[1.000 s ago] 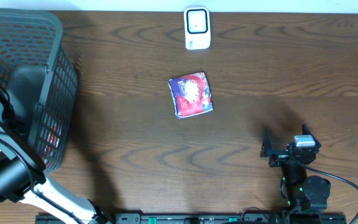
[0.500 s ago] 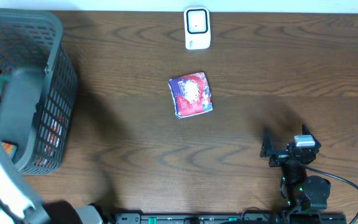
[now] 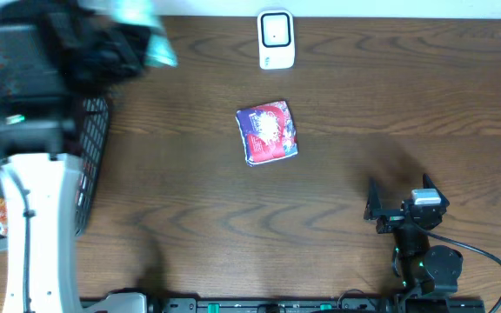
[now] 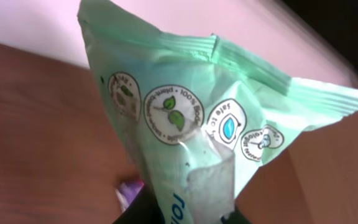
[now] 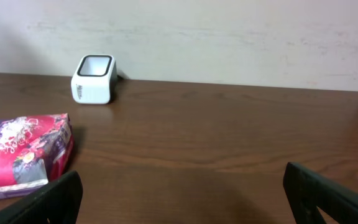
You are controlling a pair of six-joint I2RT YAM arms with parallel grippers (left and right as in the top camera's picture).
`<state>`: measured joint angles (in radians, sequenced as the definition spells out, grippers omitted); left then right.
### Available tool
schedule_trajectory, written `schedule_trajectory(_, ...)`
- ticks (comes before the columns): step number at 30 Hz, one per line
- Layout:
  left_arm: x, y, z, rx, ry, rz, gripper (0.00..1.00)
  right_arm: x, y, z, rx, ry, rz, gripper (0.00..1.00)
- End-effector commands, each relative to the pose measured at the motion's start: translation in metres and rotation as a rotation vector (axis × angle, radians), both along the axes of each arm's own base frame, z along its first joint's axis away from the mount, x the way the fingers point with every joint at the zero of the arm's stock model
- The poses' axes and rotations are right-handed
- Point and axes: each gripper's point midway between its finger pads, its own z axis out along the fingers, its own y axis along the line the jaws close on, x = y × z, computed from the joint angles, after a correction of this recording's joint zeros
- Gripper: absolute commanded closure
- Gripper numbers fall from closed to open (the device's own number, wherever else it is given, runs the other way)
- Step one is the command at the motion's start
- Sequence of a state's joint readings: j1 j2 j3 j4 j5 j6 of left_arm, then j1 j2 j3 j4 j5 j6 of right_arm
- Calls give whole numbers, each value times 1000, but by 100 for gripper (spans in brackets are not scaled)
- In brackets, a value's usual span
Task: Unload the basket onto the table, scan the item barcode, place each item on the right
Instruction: 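Carry the green tissue pack beside the purple pack and release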
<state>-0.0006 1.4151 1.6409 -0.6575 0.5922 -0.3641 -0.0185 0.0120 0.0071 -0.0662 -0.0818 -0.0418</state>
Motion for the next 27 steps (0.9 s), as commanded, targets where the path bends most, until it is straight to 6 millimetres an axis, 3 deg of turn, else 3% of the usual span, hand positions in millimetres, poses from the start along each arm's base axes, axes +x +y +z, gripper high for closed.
schedule_trajectory(1, -3, -48, -26, 134, 35, -77, 93, 0, -3, -1, -16, -1, -10, 1)
schedule_trajectory(7, 4, -111, -105, 326, 189, -92, 93, 0, -3, -1, -16, -1, -10, 1)
schedule_trajectory(12, 18, -160, -171, 272, 353, -10, 92, 0, -3, -1, -16, -1, -10, 1)
schedule_trajectory(18, 22, -216, -253, 326, 422, -90, 92, 0, -3, -1, -16, -1, -10, 1)
schedule_trajectory(21, 22, -230, -279, 342, 436, -112, 91, 0, -3, -1, -16, -1, -10, 1)
schedule_trajectory(25, 23, -238, -295, 349, 441, -123, 83, 0, -3, -1, -16, -1, -10, 1)
schedule_trajectory(27, 23, -239, -295, 347, 439, -123, 71, 0, -3, -1, -16, -1, -10, 1)
